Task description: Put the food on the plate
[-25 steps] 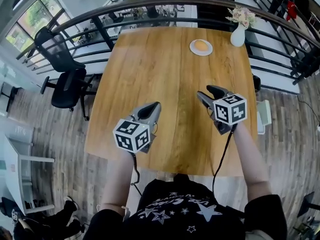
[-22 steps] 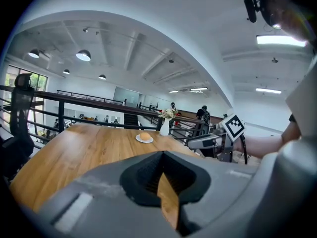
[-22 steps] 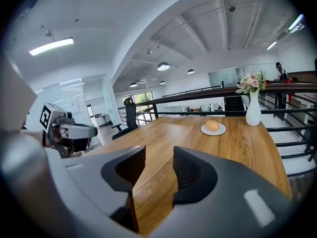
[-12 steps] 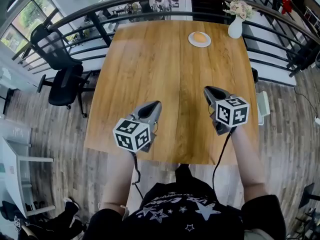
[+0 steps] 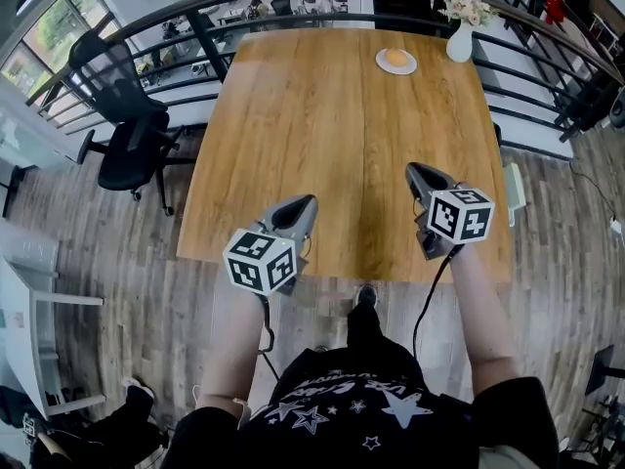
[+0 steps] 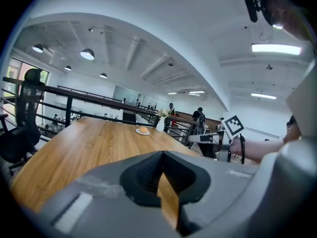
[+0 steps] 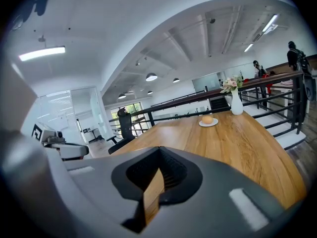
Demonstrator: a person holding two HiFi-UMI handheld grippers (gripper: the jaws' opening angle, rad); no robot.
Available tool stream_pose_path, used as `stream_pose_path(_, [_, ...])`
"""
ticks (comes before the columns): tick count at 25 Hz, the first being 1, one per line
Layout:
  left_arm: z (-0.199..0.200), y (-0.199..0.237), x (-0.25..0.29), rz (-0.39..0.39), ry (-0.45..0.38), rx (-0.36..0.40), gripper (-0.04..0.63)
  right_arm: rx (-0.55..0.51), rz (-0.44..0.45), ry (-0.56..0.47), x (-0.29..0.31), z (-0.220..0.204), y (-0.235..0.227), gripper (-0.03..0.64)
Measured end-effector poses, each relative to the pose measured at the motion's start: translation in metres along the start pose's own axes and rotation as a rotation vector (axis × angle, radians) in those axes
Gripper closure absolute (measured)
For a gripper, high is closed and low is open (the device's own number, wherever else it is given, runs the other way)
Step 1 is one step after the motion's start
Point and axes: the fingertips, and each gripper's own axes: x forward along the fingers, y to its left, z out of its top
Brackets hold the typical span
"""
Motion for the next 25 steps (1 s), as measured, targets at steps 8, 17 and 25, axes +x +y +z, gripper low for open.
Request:
stream_pose_path(8, [-0.056,-0.02,-0.09,0.009,0.006,-0.024,0.594,0.065,-0.038,-0.035,-0.059,-0.048,0.063,0.618])
stream_pose_path(17, [-0.106,-0.046,-0.172,0.001,0.018,-0.045,0.593,0.116,-0.045,-0.03,-0.13,-0.113,0.128,0.618])
stream_pose_path(25, [-0.121,-0.064,-0.198,-0.03,0.033,-0.046,0.593,0.13,-0.075,-0.01,-0.172,-0.149,0.149,0.618])
